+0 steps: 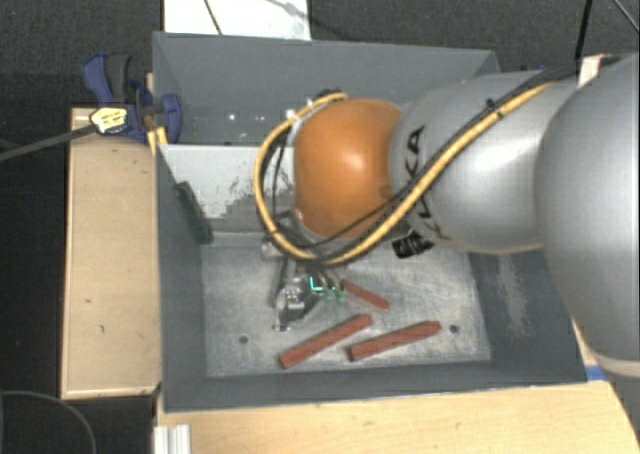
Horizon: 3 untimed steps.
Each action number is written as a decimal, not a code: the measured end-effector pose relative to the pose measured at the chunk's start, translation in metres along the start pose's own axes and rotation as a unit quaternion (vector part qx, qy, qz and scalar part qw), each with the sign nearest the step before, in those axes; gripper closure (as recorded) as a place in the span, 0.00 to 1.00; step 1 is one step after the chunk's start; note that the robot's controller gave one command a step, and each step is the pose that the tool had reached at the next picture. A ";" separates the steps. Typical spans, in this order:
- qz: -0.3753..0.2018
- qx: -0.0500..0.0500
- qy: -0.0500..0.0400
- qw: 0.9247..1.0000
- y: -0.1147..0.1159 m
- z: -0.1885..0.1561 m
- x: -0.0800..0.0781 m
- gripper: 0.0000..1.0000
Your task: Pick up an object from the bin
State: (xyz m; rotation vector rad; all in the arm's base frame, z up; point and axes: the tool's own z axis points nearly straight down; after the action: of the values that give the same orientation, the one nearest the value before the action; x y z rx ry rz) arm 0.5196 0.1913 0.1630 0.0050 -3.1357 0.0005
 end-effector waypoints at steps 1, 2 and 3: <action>0.003 -0.001 -0.004 1.000 -0.001 -0.004 -0.002 0.00; -0.078 -0.001 -0.013 0.997 -0.050 0.084 -0.034 1.00; -0.077 -0.001 -0.013 0.997 -0.050 0.084 -0.034 1.00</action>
Offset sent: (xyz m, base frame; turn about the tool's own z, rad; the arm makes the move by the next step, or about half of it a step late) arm 0.0278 -0.0499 -0.0905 -0.1609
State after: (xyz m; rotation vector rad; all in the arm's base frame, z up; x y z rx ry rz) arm 0.5535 0.1415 0.0789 0.2482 -3.1513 -0.0049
